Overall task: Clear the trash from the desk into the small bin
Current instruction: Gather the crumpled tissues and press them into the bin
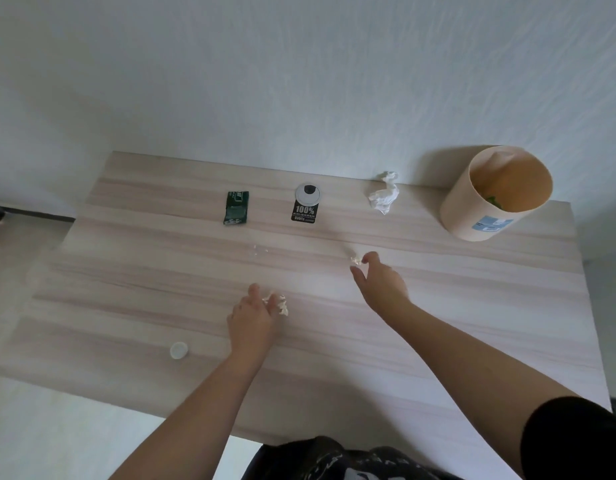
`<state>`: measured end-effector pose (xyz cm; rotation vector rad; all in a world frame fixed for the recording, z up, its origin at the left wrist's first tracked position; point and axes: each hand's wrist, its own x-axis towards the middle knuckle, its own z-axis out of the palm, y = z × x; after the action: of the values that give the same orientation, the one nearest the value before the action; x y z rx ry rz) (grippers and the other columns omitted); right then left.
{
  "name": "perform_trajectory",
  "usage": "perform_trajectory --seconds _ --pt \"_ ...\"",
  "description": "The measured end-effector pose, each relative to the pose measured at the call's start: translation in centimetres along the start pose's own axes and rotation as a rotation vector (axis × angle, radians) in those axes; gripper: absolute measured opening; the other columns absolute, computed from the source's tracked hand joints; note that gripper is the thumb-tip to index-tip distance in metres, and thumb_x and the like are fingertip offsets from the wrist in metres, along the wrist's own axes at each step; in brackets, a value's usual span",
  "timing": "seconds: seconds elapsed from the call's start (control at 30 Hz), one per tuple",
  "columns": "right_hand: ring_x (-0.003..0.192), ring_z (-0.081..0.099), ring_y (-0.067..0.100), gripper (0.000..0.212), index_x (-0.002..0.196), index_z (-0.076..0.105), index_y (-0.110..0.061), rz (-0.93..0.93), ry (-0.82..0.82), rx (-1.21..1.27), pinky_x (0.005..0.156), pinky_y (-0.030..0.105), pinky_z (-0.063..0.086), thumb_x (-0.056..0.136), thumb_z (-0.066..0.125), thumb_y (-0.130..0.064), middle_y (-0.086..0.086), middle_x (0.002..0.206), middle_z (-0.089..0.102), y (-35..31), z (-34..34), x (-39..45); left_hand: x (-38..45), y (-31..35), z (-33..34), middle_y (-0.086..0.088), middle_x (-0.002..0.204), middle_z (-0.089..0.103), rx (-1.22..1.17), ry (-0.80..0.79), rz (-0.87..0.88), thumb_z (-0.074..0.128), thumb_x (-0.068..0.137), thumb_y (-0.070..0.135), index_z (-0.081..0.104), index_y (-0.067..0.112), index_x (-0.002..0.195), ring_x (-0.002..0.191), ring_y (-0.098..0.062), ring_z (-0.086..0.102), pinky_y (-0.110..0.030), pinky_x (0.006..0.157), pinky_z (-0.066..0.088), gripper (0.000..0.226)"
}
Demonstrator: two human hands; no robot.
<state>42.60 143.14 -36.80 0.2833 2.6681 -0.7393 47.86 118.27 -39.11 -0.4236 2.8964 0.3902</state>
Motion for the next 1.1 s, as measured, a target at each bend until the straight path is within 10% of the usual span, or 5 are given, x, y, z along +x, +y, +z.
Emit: perform_trajectory --seconds 0.2,0.47,0.67,0.93,1.1 --pt "0.096 0.054 0.034 0.06 0.124 0.035 -0.012 -0.042 0.045 -0.23 0.077 0.043 0.046 0.088 0.043 -0.06 0.016 0.107 0.054 -1.5 1.9 4.0 1.3 0.6 1.9 -0.019 0.114 0.05 0.236 -0.071 0.06 0.04 0.082 0.069 0.037 0.015 0.135 0.096 -0.035 0.054 -0.043 0.077 0.046 0.076" --pt "0.064 0.059 0.028 0.024 0.09 0.058 -0.005 -0.133 0.104 -0.545 0.049 0.031 0.049 0.087 0.061 -0.029 0.013 0.081 0.062 -0.3 2.8 6.4 3.3 -0.3 2.8 -0.01 0.077 0.054 0.406 0.001 0.401 0.049 0.089 0.031 0.05 0.015 0.081 0.056 -0.028 0.053 -0.033 0.039 0.044 0.018" --pt "0.086 0.06 0.039 0.019 0.107 0.044 -0.014 0.013 0.082 -0.017 0.065 0.038 0.039 0.098 0.039 -0.03 0.018 0.1 0.064 0.9 0.3 10.6 4.7 -0.7 2.1 -0.008 0.071 0.057 0.385 0.041 0.463 0.035 0.092 0.024 0.056 0.014 0.079 0.048 -0.027 0.055 -0.031 0.037 0.045 0.027" --pt "0.098 0.061 0.039 0.06 0.147 0.009 -0.03 0.146 0.098 -0.022 0.07 0.037 0.04 0.099 0.043 -0.023 0.016 0.127 0.056 -0.1 -4.7 16.5 6.5 2.3 0.4 -0.014 0.088 0.063 0.159 -0.103 0.377 0.044 0.097 0.02 0.057 0.008 0.094 0.069 -0.037 0.063 -0.043 0.054 0.05 0.018" --pt "0.106 0.058 0.039 0.04 0.136 0.033 -0.008 0.273 0.055 -0.036 0.082 0.041 0.045 0.098 0.041 -0.018 0.02 0.12 0.059 1.5 -4.6 16.4 7.5 7.3 0.1 -0.009 0.089 0.063 0.05 -0.069 0.42 0.043 0.098 0.023 0.057 0.012 0.097 0.073 -0.036 0.062 -0.04 0.056 0.042 0.017"
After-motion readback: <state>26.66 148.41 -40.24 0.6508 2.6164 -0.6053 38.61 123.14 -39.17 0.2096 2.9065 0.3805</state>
